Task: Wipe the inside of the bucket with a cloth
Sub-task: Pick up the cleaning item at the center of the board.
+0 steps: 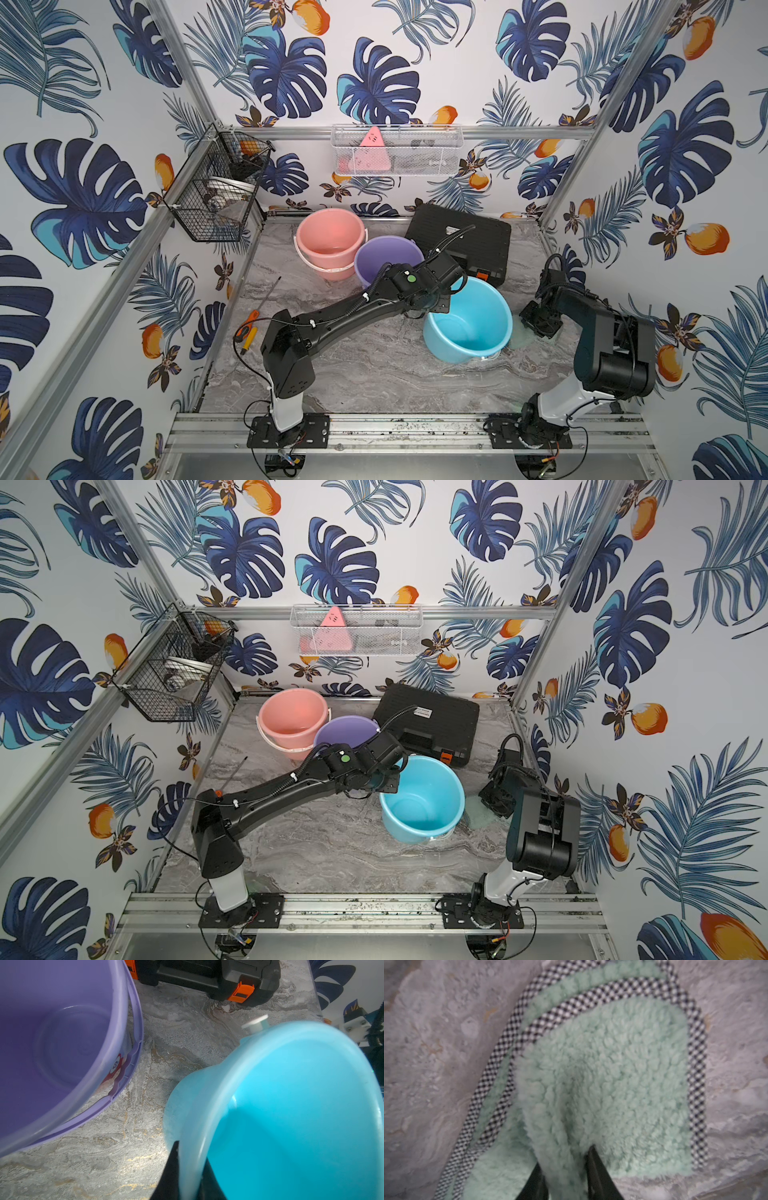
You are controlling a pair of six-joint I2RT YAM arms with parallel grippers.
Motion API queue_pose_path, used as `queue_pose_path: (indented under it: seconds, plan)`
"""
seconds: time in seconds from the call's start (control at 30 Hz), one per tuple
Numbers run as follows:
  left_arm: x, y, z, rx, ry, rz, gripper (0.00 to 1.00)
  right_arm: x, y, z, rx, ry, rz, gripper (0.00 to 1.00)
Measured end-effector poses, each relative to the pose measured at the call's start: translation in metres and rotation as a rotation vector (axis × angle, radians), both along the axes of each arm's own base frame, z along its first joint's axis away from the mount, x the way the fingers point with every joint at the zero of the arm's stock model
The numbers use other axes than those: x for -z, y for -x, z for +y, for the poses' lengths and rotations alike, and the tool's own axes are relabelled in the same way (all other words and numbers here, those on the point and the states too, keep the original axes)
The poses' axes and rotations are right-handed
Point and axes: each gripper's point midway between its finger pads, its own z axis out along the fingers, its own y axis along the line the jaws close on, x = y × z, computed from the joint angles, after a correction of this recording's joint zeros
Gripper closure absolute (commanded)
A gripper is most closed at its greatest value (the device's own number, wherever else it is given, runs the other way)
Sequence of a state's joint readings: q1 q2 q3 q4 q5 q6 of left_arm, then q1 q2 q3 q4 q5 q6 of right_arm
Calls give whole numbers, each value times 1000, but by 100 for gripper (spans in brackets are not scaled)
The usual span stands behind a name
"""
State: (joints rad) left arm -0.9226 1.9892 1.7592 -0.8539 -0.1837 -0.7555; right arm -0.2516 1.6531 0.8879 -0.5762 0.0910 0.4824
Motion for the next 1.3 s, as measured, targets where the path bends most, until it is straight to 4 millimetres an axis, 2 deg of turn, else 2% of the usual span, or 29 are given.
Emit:
queue_pose_path:
  seconds: [0.07,0.23,0.33,0.43,0.67,0.83,1.0,1.23,1.3]
  plan:
    - [0,-1,0,7,2,0,100,-2,-2,0,5,0,-21,100]
    - [2,-1,-5,27,19,9,100,-7,-6,4,12,-17,-60,100]
    - [0,-3,-7,28,30,4,100,-10,-8,13,-12,-68,-77,100]
    - [0,-5,-10,36,32,-5,100,-26,-11,25,-36,-118,-150,100]
    - [-4,-8,-12,54,32,-24,100,-123,-23,29,-92,-63,-476,100]
    - [-1,-6,-14,60,29,-28,100,-177,-20,35,-142,-34,-631,100]
    - [11,-10,-18,57,-5,-27,100,-219,-1,62,-229,-89,-818,100]
    - [8,-19,-11,27,-51,-85,100,-289,31,97,-376,-120,-1074,100]
    - [6,-23,-12,18,-59,-102,100,-298,34,110,-427,-165,-1110,100]
